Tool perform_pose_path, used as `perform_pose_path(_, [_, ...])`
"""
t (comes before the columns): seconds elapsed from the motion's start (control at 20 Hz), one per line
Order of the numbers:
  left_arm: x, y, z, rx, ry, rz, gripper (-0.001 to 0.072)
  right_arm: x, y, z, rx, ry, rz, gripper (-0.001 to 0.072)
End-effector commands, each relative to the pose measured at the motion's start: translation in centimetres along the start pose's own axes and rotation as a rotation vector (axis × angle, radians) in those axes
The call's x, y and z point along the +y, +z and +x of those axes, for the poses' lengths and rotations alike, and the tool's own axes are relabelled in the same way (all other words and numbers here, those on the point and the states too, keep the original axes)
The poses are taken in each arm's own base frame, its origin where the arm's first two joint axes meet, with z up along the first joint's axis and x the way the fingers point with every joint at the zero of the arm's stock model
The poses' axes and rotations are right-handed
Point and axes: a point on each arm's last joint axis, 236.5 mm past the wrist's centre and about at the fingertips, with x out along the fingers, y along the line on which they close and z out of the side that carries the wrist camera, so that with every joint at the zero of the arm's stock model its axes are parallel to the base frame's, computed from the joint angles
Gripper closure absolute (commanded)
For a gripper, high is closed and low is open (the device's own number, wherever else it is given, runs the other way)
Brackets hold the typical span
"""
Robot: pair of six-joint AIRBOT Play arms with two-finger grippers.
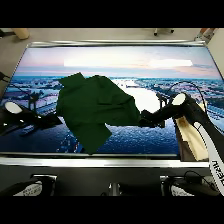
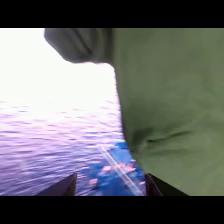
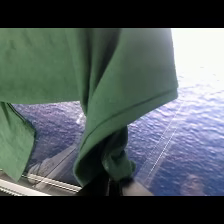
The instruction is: Fold the shirts.
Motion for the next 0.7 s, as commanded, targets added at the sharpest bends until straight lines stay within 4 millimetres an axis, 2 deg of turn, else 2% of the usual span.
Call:
perform_pose_path(0.0, [-1.9,-0.6,3.4,-0.047,-0.028,-0.048,0.0184,0.1,0.0,0.0,-0.002,0.002,-0.006,0.0692])
perform_pose_path(0.15, [-3.2,0.3,5.2,-0.081,-0.021,-0.089,0.0185,0.0,0.1,0.0,-0.005,0.003,-0.004,0.0692])
perform_pose_path(0.25, [-3.1,-0.3,6.6,-0.047,-0.010,-0.099,0.0192,0.1,0.0,-0.2,-0.006,0.002,-0.007,0.0693])
perform_pose_path(0.3, [-2.8,-0.8,7.2,-0.021,-0.004,-0.138,0.0267,0.2,0.1,-0.4,-0.016,0.004,-0.012,0.0693])
perform_pose_path(0.35, [-2.6,-1.0,7.4,-0.007,-0.002,-0.177,0.0427,0.3,0.5,-0.8,-0.044,0.002,-0.023,0.0693])
perform_pose_path(0.4, [-2.7,-0.9,7.0,-0.002,-0.006,-0.190,0.0679,0.3,1.1,-1.4,-0.086,-0.012,-0.044,0.0693])
perform_pose_path(0.45, [-3.4,-0.3,5.9,-0.009,-0.020,-0.154,0.0684,-0.1,1.8,-2.3,-0.130,-0.047,-0.078,0.0692])
perform_pose_path(0.5, [-4.6,1.2,4.0,-0.054,-0.043,-0.076,0.0684,-0.5,2.6,-3.5,-0.171,-0.091,-0.114,0.0693])
perform_pose_path(0.55, [-6.5,3.4,0.7,-0.140,-0.066,0.016,0.0685,-0.3,3.7,-5.3,-0.226,-0.125,-0.158,0.0692])
perform_pose_path(0.6, [-8.7,5.8,-3.6,-0.258,-0.079,0.122,0.0685,1.1,5.0,-8.1,-0.306,-0.137,-0.232,0.0692])
perform_pose_path(0.65, [-11.6,8.3,-9.9,-0.425,-0.095,0.244,0.0685,3.5,6.4,-11.7,-0.412,-0.131,-0.312,0.0694])
